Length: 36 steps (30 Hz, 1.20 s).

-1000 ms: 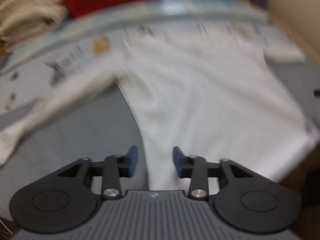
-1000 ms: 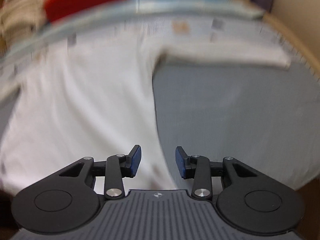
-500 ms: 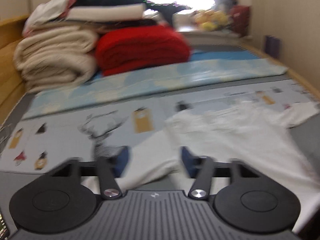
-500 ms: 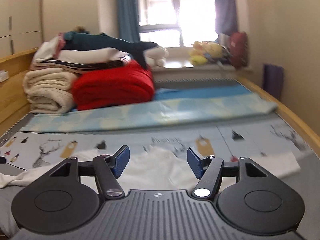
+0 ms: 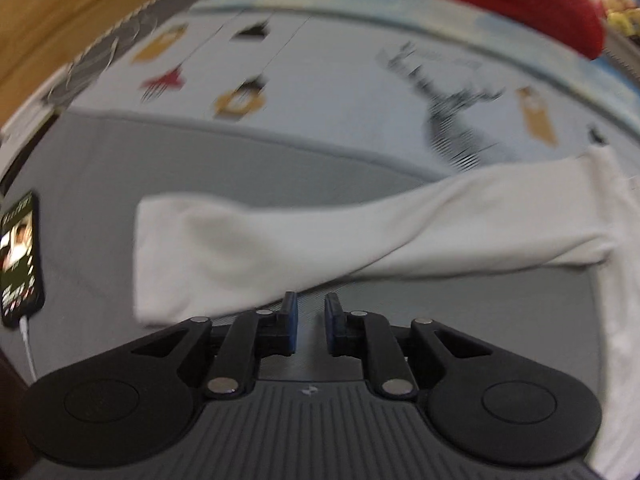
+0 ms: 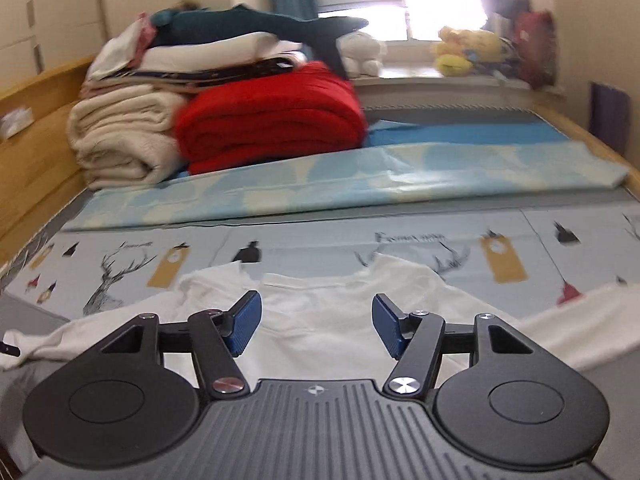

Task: Fold small clothes

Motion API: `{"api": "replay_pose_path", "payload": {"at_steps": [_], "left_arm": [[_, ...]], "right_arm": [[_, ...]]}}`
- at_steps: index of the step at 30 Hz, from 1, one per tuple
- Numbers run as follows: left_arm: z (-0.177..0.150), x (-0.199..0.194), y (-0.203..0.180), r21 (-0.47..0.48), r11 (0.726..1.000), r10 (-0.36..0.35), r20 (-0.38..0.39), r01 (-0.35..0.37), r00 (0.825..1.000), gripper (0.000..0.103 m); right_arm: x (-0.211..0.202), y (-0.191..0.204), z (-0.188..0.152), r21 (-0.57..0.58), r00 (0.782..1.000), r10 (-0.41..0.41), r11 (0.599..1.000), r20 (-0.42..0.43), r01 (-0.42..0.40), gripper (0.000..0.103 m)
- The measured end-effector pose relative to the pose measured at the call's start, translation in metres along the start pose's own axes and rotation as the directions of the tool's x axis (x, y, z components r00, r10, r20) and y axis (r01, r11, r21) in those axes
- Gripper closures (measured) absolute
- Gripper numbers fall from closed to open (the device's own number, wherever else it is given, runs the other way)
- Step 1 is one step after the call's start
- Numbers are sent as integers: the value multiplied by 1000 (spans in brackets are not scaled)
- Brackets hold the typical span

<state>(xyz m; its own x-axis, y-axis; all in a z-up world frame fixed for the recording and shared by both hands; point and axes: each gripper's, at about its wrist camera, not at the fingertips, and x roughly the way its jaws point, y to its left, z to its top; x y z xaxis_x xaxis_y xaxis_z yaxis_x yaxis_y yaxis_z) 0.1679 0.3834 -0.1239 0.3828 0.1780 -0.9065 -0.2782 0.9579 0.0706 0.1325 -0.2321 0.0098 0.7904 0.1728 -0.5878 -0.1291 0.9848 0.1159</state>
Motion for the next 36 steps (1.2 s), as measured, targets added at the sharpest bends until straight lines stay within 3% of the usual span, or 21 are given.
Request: {"api": "replay_pose_path", "payload": {"at_steps": [3,7,9,11,12,14,17,20,22,25,29,32,33,35,36], "left_arm": [[-10,27,20,4,999,35,-70,-35,997,84],[-1,32,27,20,997,72,-16,-71,997,85],[18,19,35,-30,988,156,108,-154,982,93],[41,-8,55,-170,975,189,292,-144,938,93],[50,-18,65,-243,962,203,335,-124,920,93],[56,-25,73,-304,948,204,348,-96,915,91],[54,-12,73,-294,950,179,236,-105,955,91],[49,-6,76,-283,951,182,198,-121,963,86],[42,-6,85,-307,944,178,170,-120,969,74],[26,-2,102,-376,923,111,58,-82,992,68],[11,-1,110,-360,931,49,-34,-58,998,68],[3,16,96,-278,961,-32,-144,-9,989,68],[2,24,85,-227,974,-27,-167,-12,985,68],[8,31,70,-151,988,6,-140,-27,990,72],[15,28,67,-144,989,25,-69,-34,997,78]], "right_arm": [[12,10,5,-18,1000,10,1000,-8,-10,40],[25,18,9,-21,999,26,999,-37,-26,40],[29,22,9,-30,999,32,999,-42,-33,40],[31,26,10,-36,998,39,999,-42,-41,40],[32,28,9,-44,998,38,998,-43,-40,40],[34,31,8,-66,999,31,997,-45,-34,40],[40,30,3,-82,998,15,996,-61,-20,39],[46,27,2,-90,997,2,996,-79,-9,39],[47,25,3,-81,997,1,997,-76,-8,39],[48,23,6,-61,997,12,998,-75,-16,39],[48,27,4,-97,996,26,995,-79,-34,39],[49,27,4,-99,996,31,994,-83,-39,39],[49,27,5,-97,996,29,995,-84,-37,39],[50,26,5,-91,996,27,995,-83,-34,39],[50,26,5,-88,996,27,996,-82,-34,39]]}}
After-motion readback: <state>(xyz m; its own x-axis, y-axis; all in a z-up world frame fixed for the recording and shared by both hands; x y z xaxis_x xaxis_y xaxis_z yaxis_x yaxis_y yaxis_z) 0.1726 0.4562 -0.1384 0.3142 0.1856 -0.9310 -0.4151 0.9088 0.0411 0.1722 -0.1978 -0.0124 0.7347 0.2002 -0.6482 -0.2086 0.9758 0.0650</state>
